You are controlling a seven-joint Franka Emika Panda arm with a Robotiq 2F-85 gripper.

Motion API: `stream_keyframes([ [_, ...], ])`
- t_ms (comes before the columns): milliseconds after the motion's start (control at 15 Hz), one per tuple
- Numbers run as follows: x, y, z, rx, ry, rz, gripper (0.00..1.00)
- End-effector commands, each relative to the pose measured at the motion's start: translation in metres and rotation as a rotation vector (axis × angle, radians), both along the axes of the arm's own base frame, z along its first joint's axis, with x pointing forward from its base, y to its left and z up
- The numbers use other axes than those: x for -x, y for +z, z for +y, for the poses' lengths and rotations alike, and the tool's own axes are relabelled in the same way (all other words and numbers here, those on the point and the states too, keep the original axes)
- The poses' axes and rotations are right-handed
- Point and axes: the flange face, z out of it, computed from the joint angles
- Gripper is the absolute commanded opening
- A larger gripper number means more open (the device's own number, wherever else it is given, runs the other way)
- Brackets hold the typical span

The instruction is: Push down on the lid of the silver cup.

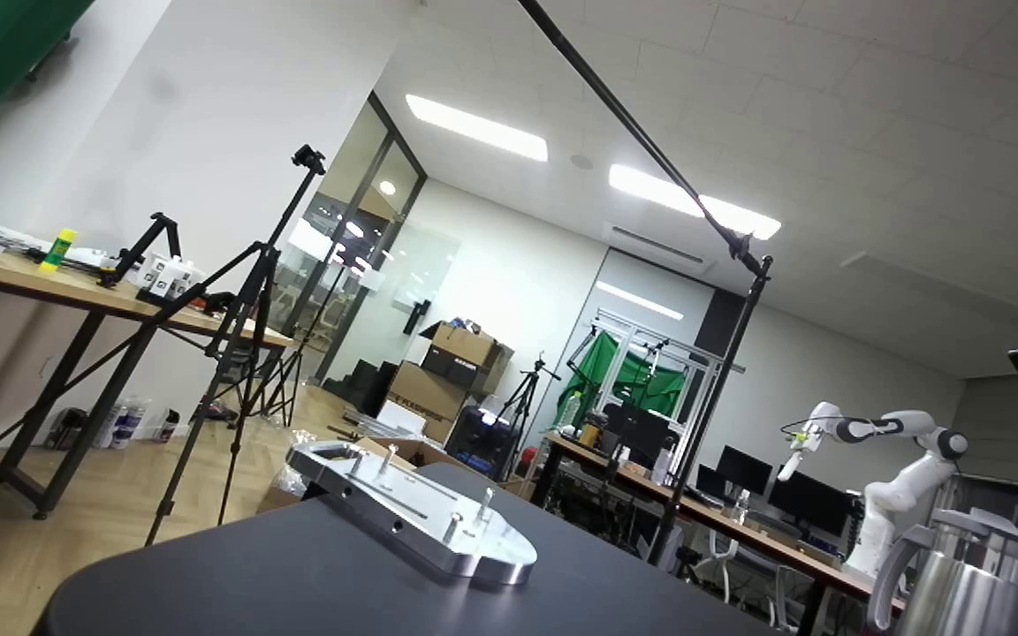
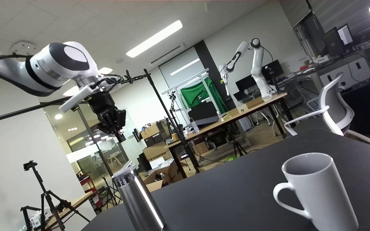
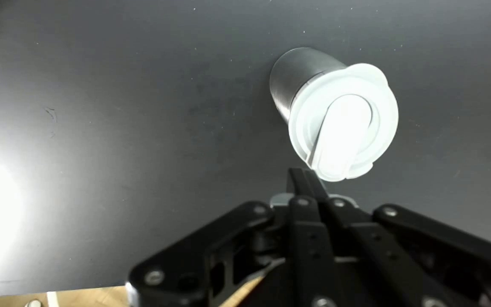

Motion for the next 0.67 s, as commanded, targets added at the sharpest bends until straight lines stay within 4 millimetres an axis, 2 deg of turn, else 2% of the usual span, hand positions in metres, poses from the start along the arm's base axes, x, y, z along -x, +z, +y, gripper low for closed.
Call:
stream_keyframes([
  [0, -0.006, -0.008, 0.005, -0.005, 0.0, 0.02, 0.0],
  [333, -0.014, -0.028, 0.022, -0.044, 0.047, 0.013, 0.0],
  [600, -0.016, -0.039, 0.027, -0.033, 0.079, -0.017, 0.0],
])
